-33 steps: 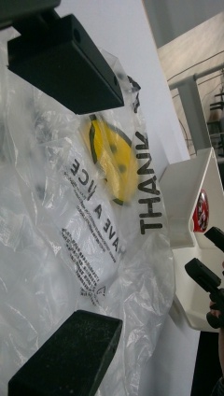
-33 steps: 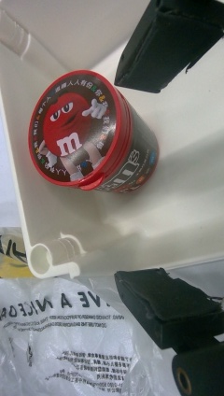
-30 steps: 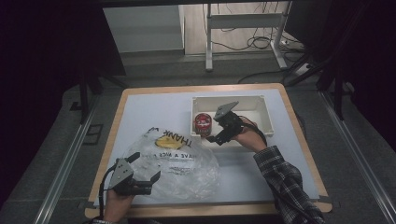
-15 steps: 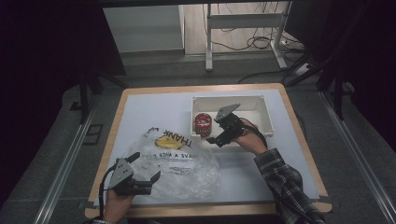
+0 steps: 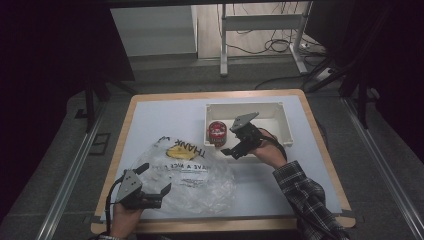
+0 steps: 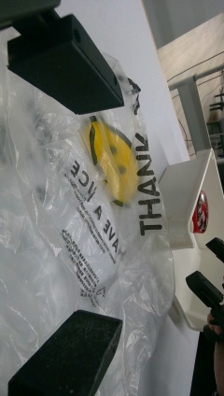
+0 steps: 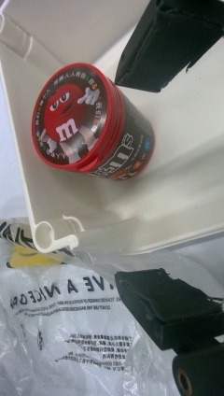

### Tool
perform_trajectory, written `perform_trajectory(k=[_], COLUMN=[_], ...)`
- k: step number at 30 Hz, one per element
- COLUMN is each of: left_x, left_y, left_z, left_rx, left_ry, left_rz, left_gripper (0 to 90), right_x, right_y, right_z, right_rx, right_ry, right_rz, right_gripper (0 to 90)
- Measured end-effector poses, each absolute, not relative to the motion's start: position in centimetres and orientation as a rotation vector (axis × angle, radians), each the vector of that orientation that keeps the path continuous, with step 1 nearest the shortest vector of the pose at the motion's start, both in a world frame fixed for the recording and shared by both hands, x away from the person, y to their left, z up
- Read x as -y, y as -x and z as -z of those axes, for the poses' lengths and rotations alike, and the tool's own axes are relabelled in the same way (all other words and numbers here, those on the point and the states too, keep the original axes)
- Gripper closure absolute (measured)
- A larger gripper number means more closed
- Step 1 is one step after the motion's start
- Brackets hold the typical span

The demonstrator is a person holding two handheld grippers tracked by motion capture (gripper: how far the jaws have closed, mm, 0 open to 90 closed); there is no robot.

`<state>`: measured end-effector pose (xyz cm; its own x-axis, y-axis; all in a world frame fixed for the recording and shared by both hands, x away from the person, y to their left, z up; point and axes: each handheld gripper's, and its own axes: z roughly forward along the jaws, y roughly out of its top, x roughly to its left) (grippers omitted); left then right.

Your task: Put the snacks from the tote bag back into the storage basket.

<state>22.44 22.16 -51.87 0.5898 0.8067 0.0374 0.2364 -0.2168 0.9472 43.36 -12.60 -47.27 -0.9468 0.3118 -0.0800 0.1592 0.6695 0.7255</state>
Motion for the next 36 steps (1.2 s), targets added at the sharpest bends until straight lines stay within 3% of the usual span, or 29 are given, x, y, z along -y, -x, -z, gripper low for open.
perform_trajectory(k=[36], left_x=[-22.4], left_y=[-22.5], left_z=[51.9], left_rx=[-0.870], left_ry=[-1.753], left_rz=[-0.680], left_gripper=[0.0], right_x=[14.9], right_y=[-41.1], right_z=[46.5], right_rx=[-2.635], right_ry=[-0.450], right_rz=[-1.217], right_gripper=[6.4])
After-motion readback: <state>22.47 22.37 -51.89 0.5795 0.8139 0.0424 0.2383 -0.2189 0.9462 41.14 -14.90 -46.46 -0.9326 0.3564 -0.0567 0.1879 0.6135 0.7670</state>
